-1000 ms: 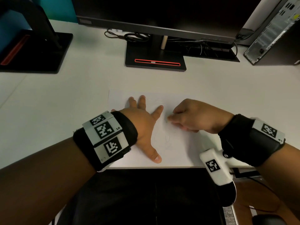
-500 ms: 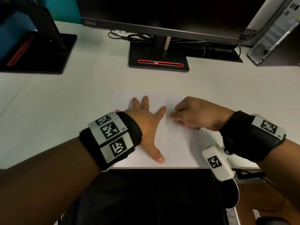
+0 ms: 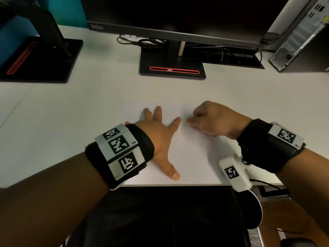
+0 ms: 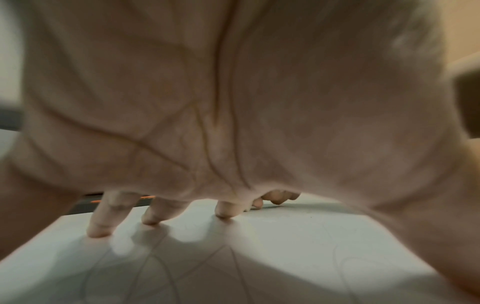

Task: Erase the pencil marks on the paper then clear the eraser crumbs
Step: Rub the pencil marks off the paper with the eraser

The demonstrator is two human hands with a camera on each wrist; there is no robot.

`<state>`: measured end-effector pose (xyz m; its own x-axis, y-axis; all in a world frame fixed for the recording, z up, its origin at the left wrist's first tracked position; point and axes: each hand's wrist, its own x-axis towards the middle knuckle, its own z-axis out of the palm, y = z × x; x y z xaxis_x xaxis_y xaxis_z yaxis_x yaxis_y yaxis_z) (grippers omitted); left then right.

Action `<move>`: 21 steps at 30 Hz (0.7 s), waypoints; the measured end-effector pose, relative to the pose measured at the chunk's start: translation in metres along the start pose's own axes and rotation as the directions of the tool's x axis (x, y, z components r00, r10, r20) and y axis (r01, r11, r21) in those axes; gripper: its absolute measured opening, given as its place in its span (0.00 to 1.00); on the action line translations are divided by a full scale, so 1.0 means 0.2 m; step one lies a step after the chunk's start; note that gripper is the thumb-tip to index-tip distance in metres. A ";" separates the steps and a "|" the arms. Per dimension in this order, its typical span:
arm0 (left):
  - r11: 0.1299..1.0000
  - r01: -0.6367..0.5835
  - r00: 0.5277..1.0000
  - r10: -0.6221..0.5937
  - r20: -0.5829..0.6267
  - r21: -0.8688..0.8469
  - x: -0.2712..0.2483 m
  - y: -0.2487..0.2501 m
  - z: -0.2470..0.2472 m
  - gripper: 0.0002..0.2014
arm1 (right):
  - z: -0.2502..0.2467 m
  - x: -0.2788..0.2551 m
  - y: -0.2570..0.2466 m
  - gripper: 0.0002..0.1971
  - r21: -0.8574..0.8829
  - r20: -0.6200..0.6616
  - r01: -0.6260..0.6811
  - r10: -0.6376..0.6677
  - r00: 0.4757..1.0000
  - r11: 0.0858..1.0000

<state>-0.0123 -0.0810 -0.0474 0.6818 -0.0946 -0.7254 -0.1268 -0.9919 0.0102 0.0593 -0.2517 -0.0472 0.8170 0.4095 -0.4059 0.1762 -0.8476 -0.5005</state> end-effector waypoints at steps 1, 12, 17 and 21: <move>1.000 0.001 1.000 -0.001 0.002 -0.003 0.00 0.00 0.00 0.78 | 0.01 -0.01 -0.01 0.20 0.016 0.075 0.019 -0.020 0.997 1.000; 1.000 0.008 1.000 -0.008 0.001 0.002 0.00 0.00 0.00 0.79 | 0.02 0.00 -0.02 0.21 -0.013 0.083 0.038 -0.037 0.996 0.999; 1.000 0.007 1.000 -0.007 -0.002 0.004 0.01 0.00 0.00 0.80 | 0.00 0.02 -0.02 0.20 -0.036 -0.026 0.032 -0.033 0.999 0.999; 1.000 0.006 1.000 -0.006 0.008 -0.003 0.01 -0.01 0.00 0.80 | 0.00 0.02 -0.02 0.20 -0.029 0.026 0.027 -0.026 0.999 0.999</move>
<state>-0.0108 -0.0801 -0.0499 0.6770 -0.0876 -0.7307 -0.1200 -0.9927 0.0078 0.0620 -0.2463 -0.0474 0.7977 0.4400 -0.4124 0.2140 -0.8459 -0.4885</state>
